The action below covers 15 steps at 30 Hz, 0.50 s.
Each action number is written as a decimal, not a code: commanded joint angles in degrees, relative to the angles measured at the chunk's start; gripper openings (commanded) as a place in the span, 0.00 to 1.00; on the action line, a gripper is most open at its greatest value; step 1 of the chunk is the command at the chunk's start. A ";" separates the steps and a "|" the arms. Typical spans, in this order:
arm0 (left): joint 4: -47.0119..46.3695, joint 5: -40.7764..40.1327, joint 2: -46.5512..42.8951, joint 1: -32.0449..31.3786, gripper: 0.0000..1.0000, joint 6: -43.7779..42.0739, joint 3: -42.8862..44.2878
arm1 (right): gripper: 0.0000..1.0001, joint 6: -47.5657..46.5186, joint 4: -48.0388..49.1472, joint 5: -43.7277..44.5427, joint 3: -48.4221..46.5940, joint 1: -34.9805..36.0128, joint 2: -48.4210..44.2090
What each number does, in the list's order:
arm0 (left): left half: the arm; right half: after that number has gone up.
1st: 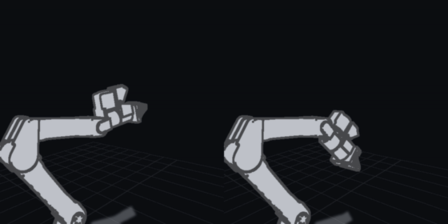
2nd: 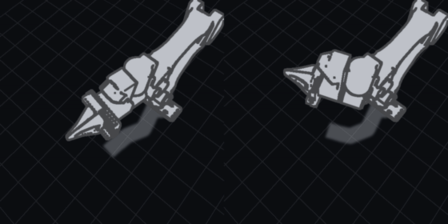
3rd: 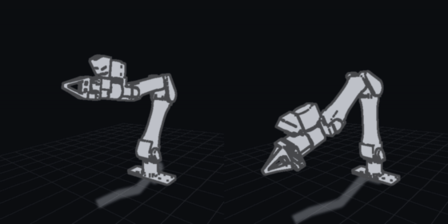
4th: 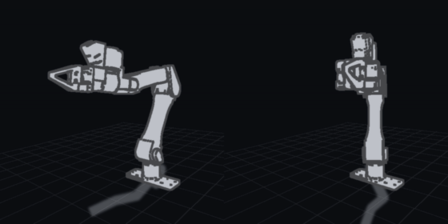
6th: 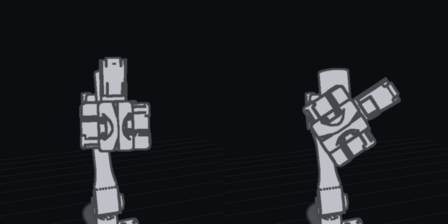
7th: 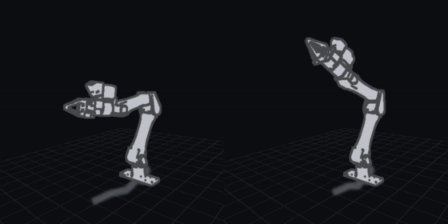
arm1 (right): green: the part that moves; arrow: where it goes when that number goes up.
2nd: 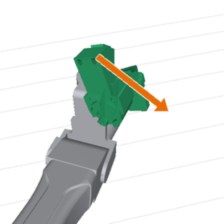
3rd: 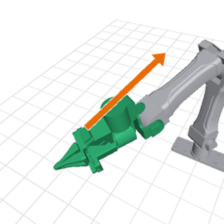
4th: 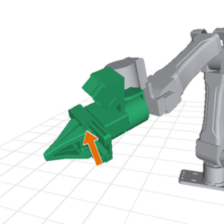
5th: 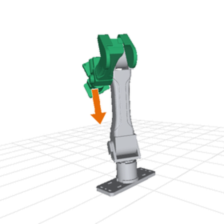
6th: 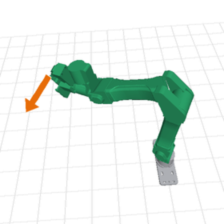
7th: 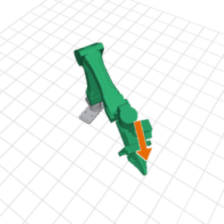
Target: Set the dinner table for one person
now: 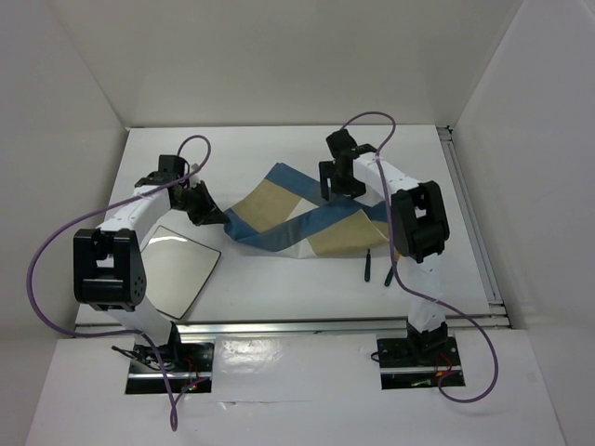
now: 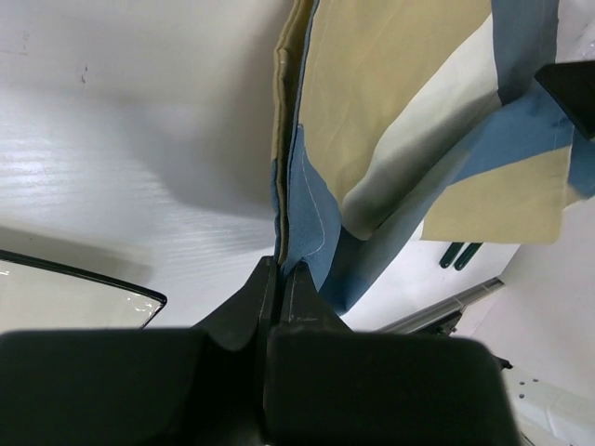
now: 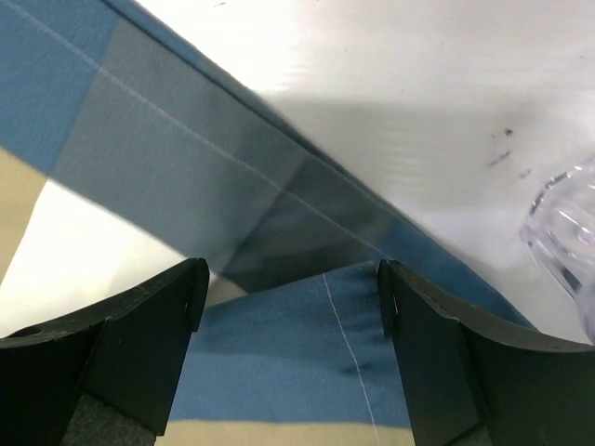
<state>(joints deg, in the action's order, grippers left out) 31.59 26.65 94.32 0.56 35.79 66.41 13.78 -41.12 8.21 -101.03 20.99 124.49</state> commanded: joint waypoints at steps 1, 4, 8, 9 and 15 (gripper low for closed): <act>0.05 -0.73 0.42 -0.03 0.00 -1.34 2.14 | 0.86 -0.60 1.75 -2.13 1.19 -1.04 -5.47; 0.05 -0.73 0.95 -0.03 0.00 -1.34 2.14 | 0.84 -0.60 1.23 -5.12 3.38 -1.04 -7.06; 0.05 -0.20 0.95 -0.03 0.00 -1.34 2.14 | 0.77 -0.60 0.69 -7.41 6.19 -1.04 -9.78; 0.05 -0.20 0.95 -0.03 0.00 -1.34 2.14 | 0.75 -0.08 0.69 -7.42 7.59 -1.04 -10.40; 0.05 -0.20 0.95 -0.03 0.00 -1.34 2.14 | 0.57 0.46 1.74 -7.95 12.87 -1.04 -14.70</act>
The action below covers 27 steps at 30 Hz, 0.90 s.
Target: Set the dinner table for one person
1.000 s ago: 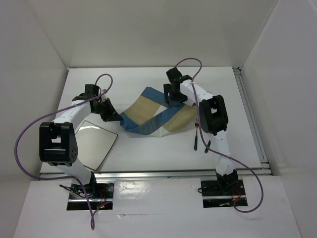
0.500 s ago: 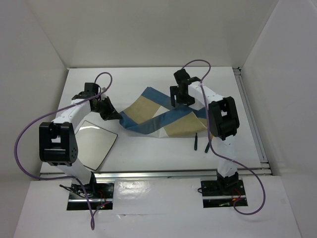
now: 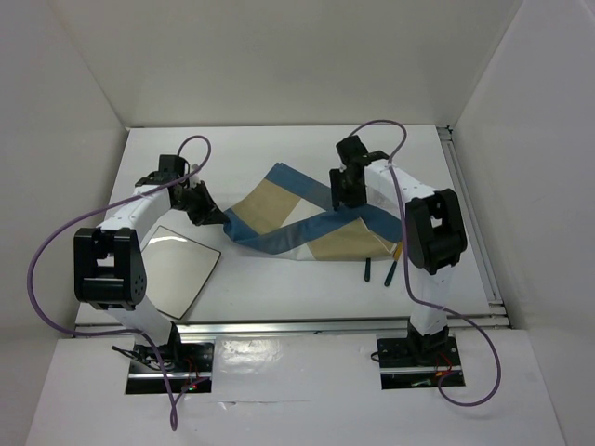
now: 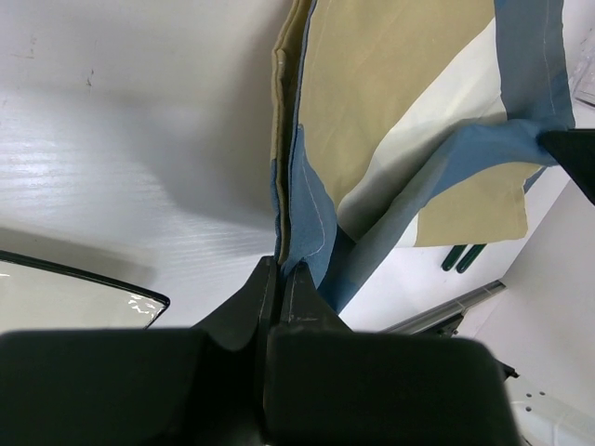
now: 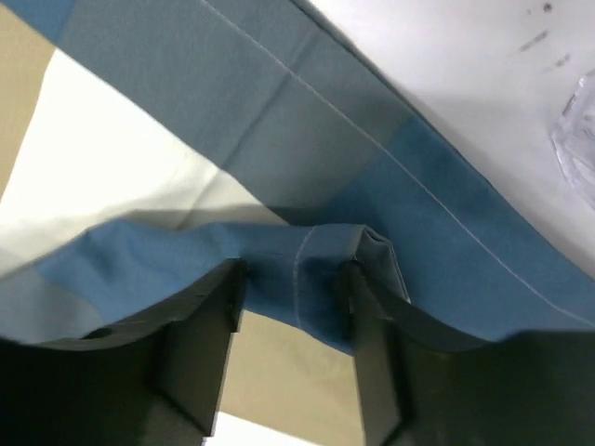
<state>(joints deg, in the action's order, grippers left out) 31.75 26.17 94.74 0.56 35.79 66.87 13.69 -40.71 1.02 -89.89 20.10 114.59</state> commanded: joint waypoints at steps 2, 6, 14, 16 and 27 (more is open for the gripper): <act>-0.11 0.28 0.53 -0.03 0.00 -1.34 1.68 | 0.54 1.15 1.33 1.60 2.52 -0.15 -5.51; -0.11 0.28 0.53 -0.03 0.00 -1.34 1.68 | 0.74 2.73 -0.59 6.53 1.74 -0.15 -6.65; -0.11 0.28 0.53 -0.03 0.00 -1.86 2.21 | 0.70 11.17 -4.11 9.29 -4.67 -0.15 -10.52; -0.11 0.80 0.53 -0.03 0.00 -1.86 2.21 | 0.61 16.06 -8.31 8.39 -8.70 -0.15 -7.72; -0.63 1.34 0.53 -0.03 0.00 -2.39 1.16 | 0.60 32.62 -21.96 10.16 -19.19 -0.05 8.81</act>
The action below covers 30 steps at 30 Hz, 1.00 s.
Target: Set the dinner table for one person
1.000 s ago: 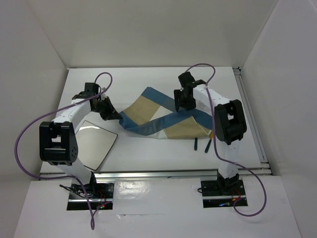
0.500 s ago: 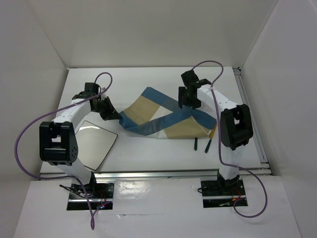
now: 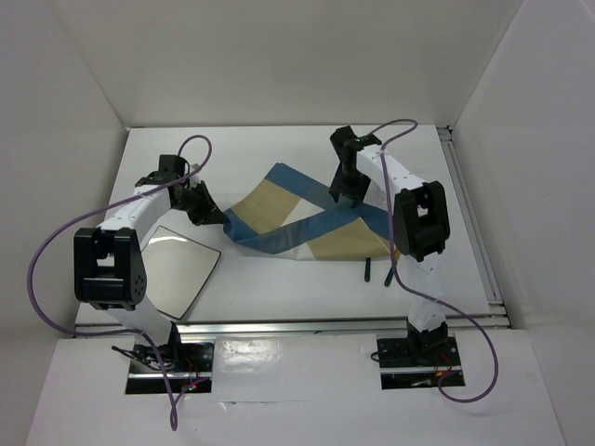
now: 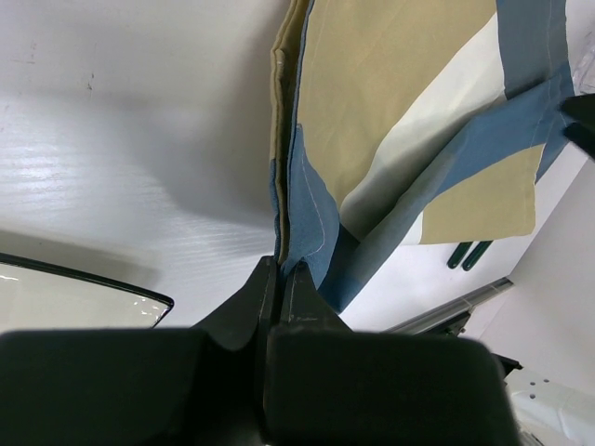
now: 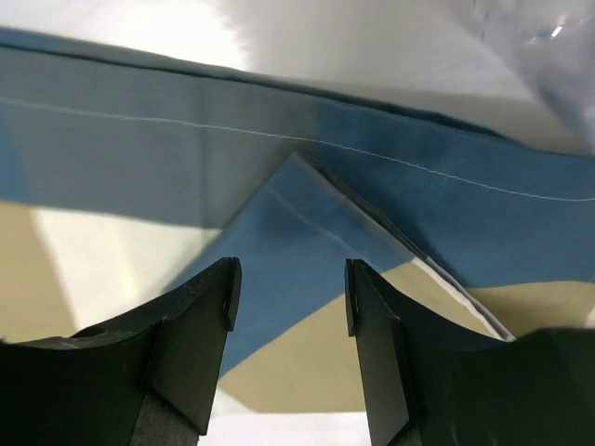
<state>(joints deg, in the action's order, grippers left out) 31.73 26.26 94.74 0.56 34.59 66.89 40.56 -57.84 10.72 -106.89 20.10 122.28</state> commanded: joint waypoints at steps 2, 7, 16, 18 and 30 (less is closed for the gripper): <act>-0.61 1.25 0.53 -0.03 0.00 -1.19 0.61 | 0.60 7.60 -4.82 0.44 -2.96 -0.06 2.00; -0.61 1.25 0.53 -0.03 0.00 -1.81 0.61 | 0.59 9.89 -3.59 0.97 -4.38 -0.59 6.21; -1.14 2.30 0.01 -0.03 0.00 -2.86 -0.45 | 0.58 12.09 -3.59 1.49 -5.08 -0.59 9.47; -1.14 2.30 0.01 -0.03 0.00 -2.86 -0.45 | 0.56 12.79 -3.59 2.37 -4.55 -0.06 10.08; -0.61 1.78 0.01 -0.03 0.00 -3.39 -0.45 | 0.00 12.27 -1.39 4.75 -2.80 1.70 6.40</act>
<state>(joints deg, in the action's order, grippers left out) 31.51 27.29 94.74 0.56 32.82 66.61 52.66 -59.72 13.08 -109.89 21.02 132.09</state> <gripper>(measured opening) 0.054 0.036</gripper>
